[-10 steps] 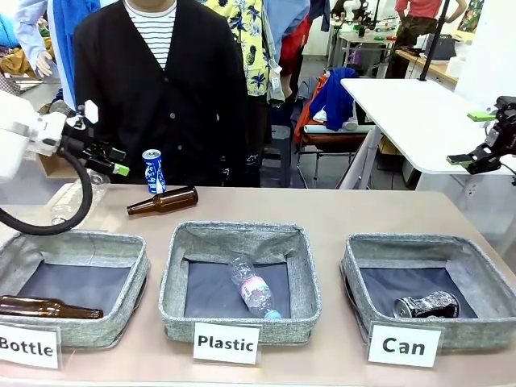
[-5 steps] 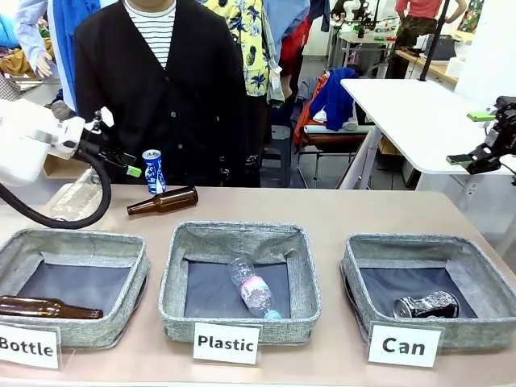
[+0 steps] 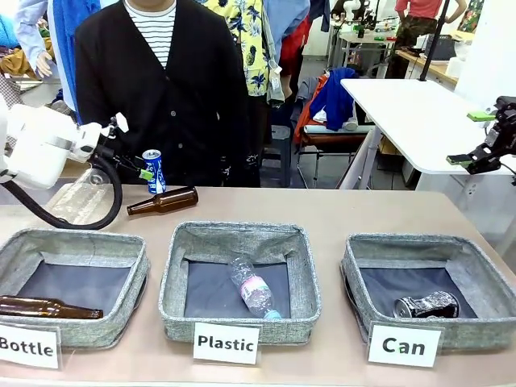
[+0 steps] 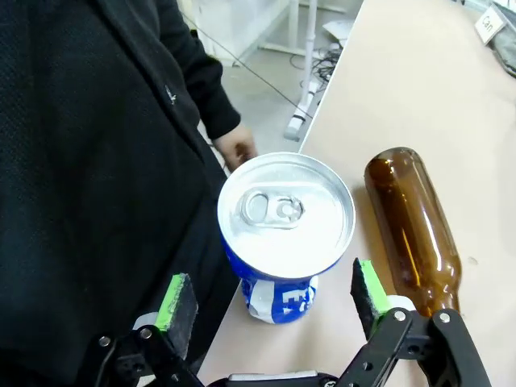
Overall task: Sort the can waste into the basket.
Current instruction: Pick up the can waste from the table and place it in the right Fabric basket.
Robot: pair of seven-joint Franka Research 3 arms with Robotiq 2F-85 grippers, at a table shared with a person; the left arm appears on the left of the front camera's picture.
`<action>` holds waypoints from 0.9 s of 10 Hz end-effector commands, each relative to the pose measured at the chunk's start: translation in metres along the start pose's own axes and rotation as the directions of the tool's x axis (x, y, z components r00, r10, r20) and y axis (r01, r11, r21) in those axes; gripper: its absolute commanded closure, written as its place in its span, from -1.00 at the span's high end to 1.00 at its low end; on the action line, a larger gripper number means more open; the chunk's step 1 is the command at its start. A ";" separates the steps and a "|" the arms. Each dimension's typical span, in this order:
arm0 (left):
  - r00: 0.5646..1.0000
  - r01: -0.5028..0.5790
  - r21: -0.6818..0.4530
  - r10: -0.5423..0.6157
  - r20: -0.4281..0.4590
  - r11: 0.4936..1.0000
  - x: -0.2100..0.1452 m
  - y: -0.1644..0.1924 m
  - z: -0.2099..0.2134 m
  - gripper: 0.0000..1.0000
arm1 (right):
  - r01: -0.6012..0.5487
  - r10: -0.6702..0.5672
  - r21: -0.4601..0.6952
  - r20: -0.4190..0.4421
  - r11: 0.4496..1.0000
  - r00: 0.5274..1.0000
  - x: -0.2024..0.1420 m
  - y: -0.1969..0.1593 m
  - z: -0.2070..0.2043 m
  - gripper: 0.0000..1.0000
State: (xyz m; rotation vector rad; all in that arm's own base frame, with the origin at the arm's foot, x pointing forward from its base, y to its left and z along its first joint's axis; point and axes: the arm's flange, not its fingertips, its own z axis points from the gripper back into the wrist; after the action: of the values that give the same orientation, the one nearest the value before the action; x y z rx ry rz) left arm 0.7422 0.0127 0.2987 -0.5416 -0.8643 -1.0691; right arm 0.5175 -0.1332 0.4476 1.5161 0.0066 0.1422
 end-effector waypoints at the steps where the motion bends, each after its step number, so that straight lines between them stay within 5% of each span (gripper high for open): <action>1: 1.000 -0.010 0.007 0.010 0.012 1.000 0.003 0.011 -0.004 1.00 | -0.023 0.023 -0.003 -0.012 1.000 1.000 0.000 0.001 0.001 1.00; 4: 0.999 0.002 -0.022 -0.001 0.043 1.000 0.004 0.012 -0.009 1.00 | -0.023 0.023 -0.003 -0.012 1.000 1.000 0.000 0.001 0.001 1.00; 5: 0.998 0.017 -0.016 -0.016 0.065 1.000 0.006 0.010 -0.009 -0.14 | -0.023 0.023 -0.003 -0.012 1.000 1.000 0.000 0.001 0.001 1.00; 6: 0.996 0.035 -0.029 -0.033 0.087 0.999 0.008 0.008 -0.009 -0.20 | -0.023 0.023 -0.003 -0.012 1.000 1.000 0.000 0.001 0.001 1.00; 7: 0.995 0.051 -0.043 -0.047 0.093 0.998 0.010 0.005 -0.009 -1.00 | -0.023 0.023 -0.003 -0.012 1.000 1.000 0.000 0.001 0.001 1.00; 9: 0.992 0.056 -0.075 -0.047 0.121 0.996 0.013 0.000 -0.003 -1.00 | -0.023 0.023 -0.003 -0.012 1.000 1.000 0.000 0.001 0.001 1.00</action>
State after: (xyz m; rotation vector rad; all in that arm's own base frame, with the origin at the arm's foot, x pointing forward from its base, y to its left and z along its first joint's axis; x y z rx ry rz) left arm 0.7496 -0.0005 0.3022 -0.6224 -0.9126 -1.1087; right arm 0.5175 -0.1332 0.4476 1.5162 0.0066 0.1423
